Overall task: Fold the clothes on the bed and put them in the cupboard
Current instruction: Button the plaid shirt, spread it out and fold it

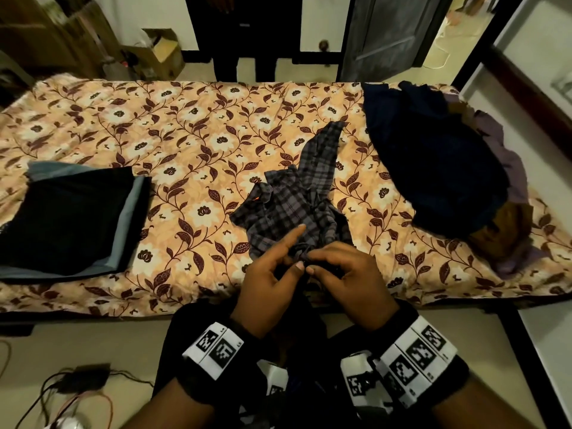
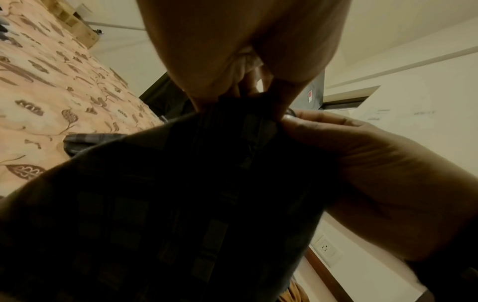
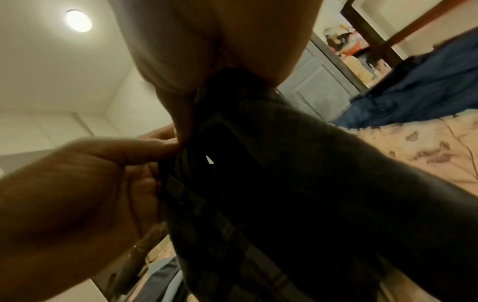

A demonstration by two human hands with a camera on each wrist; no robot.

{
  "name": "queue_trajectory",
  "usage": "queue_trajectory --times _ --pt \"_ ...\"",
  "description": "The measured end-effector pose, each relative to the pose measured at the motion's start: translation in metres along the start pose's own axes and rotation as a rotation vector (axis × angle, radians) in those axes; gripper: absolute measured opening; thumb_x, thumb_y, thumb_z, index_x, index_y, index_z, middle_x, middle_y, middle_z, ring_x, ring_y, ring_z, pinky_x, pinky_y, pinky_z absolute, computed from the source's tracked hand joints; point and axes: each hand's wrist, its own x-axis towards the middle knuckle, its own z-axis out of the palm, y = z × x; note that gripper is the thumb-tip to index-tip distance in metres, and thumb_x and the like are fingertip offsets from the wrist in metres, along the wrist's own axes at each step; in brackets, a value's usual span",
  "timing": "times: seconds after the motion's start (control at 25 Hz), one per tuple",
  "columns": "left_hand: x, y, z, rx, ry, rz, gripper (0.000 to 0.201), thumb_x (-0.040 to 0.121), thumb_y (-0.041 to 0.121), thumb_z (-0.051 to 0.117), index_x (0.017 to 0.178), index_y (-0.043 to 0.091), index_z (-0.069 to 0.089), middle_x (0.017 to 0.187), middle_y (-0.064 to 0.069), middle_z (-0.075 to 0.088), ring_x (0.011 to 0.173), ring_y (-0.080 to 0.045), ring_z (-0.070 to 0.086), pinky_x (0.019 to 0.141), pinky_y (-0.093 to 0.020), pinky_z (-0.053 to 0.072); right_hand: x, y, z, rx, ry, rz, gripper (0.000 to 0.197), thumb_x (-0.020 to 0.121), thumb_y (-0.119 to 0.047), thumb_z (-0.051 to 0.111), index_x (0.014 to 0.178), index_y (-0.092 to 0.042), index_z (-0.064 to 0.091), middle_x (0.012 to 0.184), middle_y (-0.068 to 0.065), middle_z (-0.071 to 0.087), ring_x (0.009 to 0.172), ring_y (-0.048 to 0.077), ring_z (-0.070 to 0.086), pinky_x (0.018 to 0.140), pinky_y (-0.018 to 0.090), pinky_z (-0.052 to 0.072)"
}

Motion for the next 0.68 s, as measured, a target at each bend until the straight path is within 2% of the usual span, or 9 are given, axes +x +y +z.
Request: queue_trajectory --times 0.08,0.12,0.24,0.28,0.36,0.48,0.6,0.68 --pt "0.006 0.000 -0.002 0.037 -0.022 0.012 0.034 0.088 0.013 0.058 0.116 0.029 0.067 0.089 0.016 0.070 0.090 -0.007 0.066 0.087 -0.031 0.054 0.002 0.001 -0.003 -0.087 -0.024 -0.079 0.020 0.083 -0.016 0.066 0.099 -0.007 0.073 0.092 0.003 0.068 0.087 0.010 0.062 0.076 0.021 0.050" --pt "0.007 0.001 -0.001 0.064 -0.011 0.019 0.027 0.087 0.016 0.058 0.109 0.026 0.071 0.093 0.012 0.072 0.092 -0.009 0.067 0.086 -0.036 0.055 0.002 0.001 -0.004 -0.118 -0.017 -0.083 0.020 0.083 -0.016 0.065 0.099 -0.008 0.073 0.092 0.004 0.068 0.086 0.009 0.062 0.076 0.019 0.049" --pt "0.008 0.006 0.000 0.177 0.051 0.076 0.014 0.085 0.025 0.062 0.093 0.020 0.072 0.075 0.005 0.068 0.072 -0.011 0.065 0.067 -0.039 0.053 0.005 -0.001 -0.006 -0.183 0.029 -0.007 0.022 0.084 -0.021 0.061 0.100 -0.012 0.073 0.093 0.001 0.068 0.086 0.008 0.060 0.075 0.014 0.046" --pt "0.008 0.008 0.001 0.229 0.053 0.104 0.013 0.085 0.027 0.062 0.091 0.018 0.071 0.073 0.005 0.067 0.068 -0.010 0.063 0.064 -0.038 0.052 0.006 -0.001 -0.007 -0.194 0.048 0.022 0.023 0.084 -0.023 0.060 0.099 -0.012 0.073 0.093 0.001 0.068 0.086 0.010 0.061 0.075 0.016 0.048" --pt "0.011 0.009 0.001 0.318 0.042 0.129 0.013 0.085 0.028 0.063 0.088 0.018 0.070 0.072 0.007 0.066 0.066 -0.008 0.061 0.061 -0.034 0.050 0.008 -0.001 -0.007 -0.238 0.078 0.052 0.024 0.085 -0.025 0.057 0.097 -0.013 0.073 0.093 0.002 0.069 0.086 0.016 0.064 0.076 0.028 0.053" --pt "0.017 0.015 0.001 0.401 -0.022 0.134 0.009 0.088 0.020 0.065 0.096 0.018 0.069 0.082 0.005 0.069 0.073 -0.006 0.062 0.066 -0.028 0.051 0.014 -0.005 -0.007 -0.303 0.077 0.128 0.027 0.085 -0.031 0.050 0.096 -0.017 0.071 0.093 -0.001 0.067 0.087 0.019 0.062 0.074 0.039 0.052" --pt "0.021 0.022 -0.001 0.574 -0.115 0.127 0.032 0.091 0.007 0.057 0.120 0.018 0.063 0.110 -0.001 0.069 0.098 -0.017 0.064 0.083 -0.037 0.052 0.023 -0.007 -0.013 -0.384 0.104 0.144 0.026 0.084 -0.031 0.044 0.095 -0.019 0.064 0.090 0.000 0.065 0.080 0.022 0.061 0.068 0.041 0.052" --pt "0.023 0.025 -0.010 0.685 -0.074 0.042 0.039 0.090 0.002 0.052 0.124 0.018 0.064 0.116 -0.004 0.068 0.105 -0.023 0.062 0.087 -0.036 0.050 0.031 -0.005 -0.024 -0.358 0.051 0.118 0.024 0.084 -0.033 0.047 0.096 -0.023 0.065 0.091 -0.003 0.068 0.081 0.019 0.063 0.067 0.040 0.053"
